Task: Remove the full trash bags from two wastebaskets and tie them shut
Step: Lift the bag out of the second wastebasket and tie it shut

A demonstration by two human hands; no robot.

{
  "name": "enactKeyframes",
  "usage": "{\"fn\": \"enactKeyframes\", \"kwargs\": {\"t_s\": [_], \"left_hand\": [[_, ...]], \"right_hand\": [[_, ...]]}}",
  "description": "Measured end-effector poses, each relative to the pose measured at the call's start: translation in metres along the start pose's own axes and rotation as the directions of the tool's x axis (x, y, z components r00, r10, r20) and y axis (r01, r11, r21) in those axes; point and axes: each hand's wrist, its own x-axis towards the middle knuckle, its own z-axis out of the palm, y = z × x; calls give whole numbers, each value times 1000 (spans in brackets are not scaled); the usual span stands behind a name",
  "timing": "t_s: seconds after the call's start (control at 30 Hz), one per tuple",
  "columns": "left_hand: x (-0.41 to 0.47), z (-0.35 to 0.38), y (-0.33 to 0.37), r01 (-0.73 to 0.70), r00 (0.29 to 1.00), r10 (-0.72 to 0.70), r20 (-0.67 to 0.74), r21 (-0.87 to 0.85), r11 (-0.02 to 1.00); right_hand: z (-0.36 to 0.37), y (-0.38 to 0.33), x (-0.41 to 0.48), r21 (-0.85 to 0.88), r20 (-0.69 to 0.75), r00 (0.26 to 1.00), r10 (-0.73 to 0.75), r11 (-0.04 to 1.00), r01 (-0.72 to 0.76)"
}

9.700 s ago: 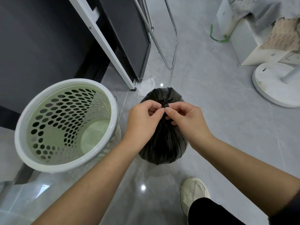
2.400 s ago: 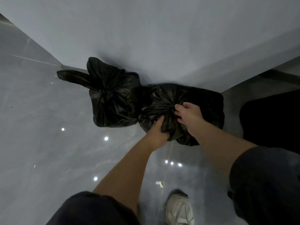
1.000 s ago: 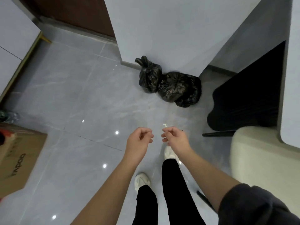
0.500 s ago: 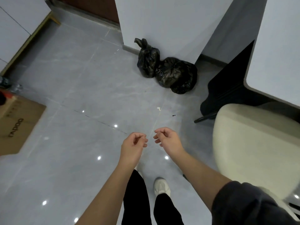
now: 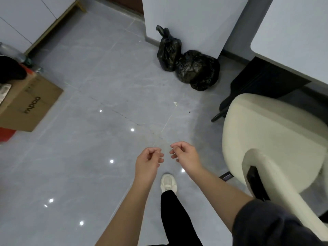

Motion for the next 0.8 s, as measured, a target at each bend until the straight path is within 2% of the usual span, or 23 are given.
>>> {"fn": "enactKeyframes", "kwargs": {"t_s": [0.33, 0.5, 0.8], "left_hand": [[-120, 27, -72, -94, 995, 95, -16, 26, 995], [-191, 42, -101, -72, 995, 76, -69, 51, 996], [-289, 145, -159, -54, 989, 56, -135, 24, 998]], "right_hand": [[-63, 76, -110, 1, 56, 996, -68, 998, 68], [-105, 106, -166, -15, 101, 992, -70, 997, 72], [-220, 177, -216, -130, 209, 977, -51, 988, 79]]}}
